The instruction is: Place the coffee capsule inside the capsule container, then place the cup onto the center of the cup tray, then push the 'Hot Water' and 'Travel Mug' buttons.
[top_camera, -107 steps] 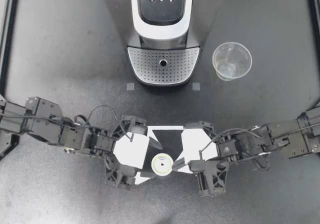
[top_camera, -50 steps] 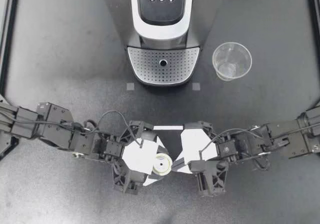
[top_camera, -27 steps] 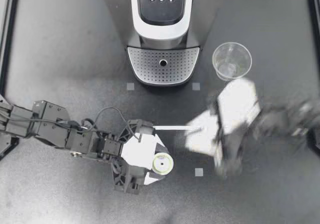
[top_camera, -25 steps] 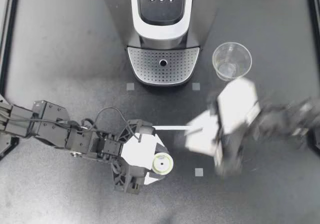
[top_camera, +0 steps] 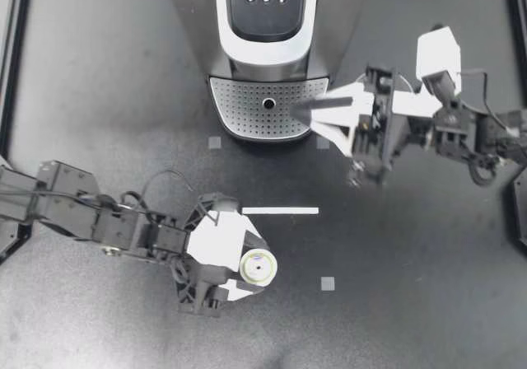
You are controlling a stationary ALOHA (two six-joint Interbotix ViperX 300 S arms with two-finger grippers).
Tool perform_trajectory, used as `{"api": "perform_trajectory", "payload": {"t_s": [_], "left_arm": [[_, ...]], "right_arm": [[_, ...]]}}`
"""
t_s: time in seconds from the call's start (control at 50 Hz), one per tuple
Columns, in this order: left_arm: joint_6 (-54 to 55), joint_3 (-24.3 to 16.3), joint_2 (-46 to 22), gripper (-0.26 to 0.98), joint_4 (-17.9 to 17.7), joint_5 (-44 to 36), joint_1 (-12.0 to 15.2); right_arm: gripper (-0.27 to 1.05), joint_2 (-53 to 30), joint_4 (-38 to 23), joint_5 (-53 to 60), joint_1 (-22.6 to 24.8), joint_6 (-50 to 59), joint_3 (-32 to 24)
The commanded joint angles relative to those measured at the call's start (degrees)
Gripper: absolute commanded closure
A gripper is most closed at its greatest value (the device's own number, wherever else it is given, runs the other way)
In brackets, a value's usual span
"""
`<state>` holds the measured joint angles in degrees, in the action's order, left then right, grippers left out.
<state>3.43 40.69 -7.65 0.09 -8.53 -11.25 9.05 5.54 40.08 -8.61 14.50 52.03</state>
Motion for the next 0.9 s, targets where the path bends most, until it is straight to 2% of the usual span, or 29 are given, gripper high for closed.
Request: {"api": "perform_trajectory", "payload": {"t_s": [0.0, 0.5, 0.88], "left_arm": [[0.0, -0.3, 2.5, 0.22, -0.1, -1.1, -0.2], [-0.2, -0.1, 3.3, 0.22, -0.1, -1.0, -0.1], [-0.2, -0.1, 3.3, 0.22, -0.1, -0.9, -0.2]], "right_arm": [[0.68, -0.3, 0.0, 1.1, -1.0, -0.2, -2.5], [0.68, -1.1, -0.1, 7.2, -4.7, -0.2, -5.9], [0.68, -0.7, -0.1, 13.3, -4.9, -0.6, -9.4]]}}
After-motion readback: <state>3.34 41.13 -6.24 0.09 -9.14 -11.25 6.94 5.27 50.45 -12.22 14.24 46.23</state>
